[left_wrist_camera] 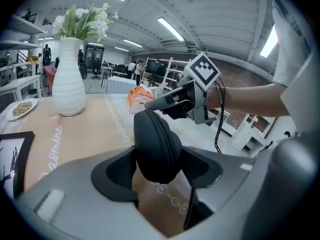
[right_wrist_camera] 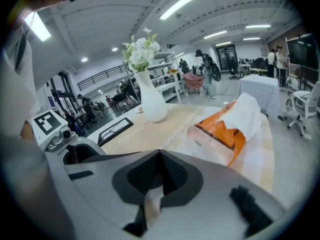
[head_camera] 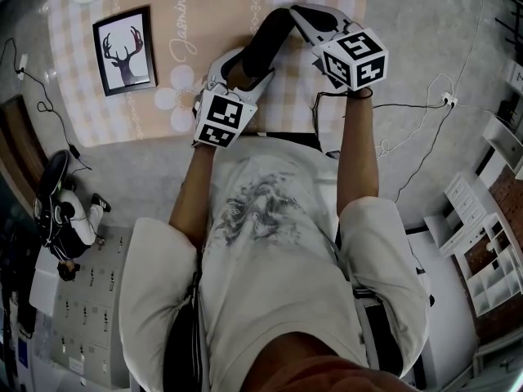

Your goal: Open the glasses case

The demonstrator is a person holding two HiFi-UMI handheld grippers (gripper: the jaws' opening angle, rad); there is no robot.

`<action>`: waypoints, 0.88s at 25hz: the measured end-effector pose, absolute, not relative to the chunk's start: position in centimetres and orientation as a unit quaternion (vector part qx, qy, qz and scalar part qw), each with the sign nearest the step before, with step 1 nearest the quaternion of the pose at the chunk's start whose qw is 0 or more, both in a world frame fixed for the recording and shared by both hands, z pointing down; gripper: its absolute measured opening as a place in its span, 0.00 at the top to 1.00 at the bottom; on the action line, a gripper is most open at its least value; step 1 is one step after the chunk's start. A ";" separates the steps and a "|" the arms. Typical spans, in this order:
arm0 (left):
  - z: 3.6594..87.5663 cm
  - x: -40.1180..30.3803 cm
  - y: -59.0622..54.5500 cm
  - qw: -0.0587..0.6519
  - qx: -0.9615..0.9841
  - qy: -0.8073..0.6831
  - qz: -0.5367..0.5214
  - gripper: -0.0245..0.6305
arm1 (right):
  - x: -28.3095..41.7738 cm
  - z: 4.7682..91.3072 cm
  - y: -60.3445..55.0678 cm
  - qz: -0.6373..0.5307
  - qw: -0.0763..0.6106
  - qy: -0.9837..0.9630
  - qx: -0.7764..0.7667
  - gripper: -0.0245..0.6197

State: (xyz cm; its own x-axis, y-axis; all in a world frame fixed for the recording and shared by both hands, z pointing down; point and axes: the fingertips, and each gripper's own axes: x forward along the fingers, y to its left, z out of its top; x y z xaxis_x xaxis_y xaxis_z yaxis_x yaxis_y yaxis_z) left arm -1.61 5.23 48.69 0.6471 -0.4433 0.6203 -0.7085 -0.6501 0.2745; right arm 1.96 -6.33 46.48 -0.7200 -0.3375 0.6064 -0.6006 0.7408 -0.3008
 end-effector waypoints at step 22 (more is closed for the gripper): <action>49.2 -1.5 5.5 0.267 0.868 -0.336 0.248 0.52 | 1.6 44.8 -4.6 0.209 0.237 -0.895 0.316 0.76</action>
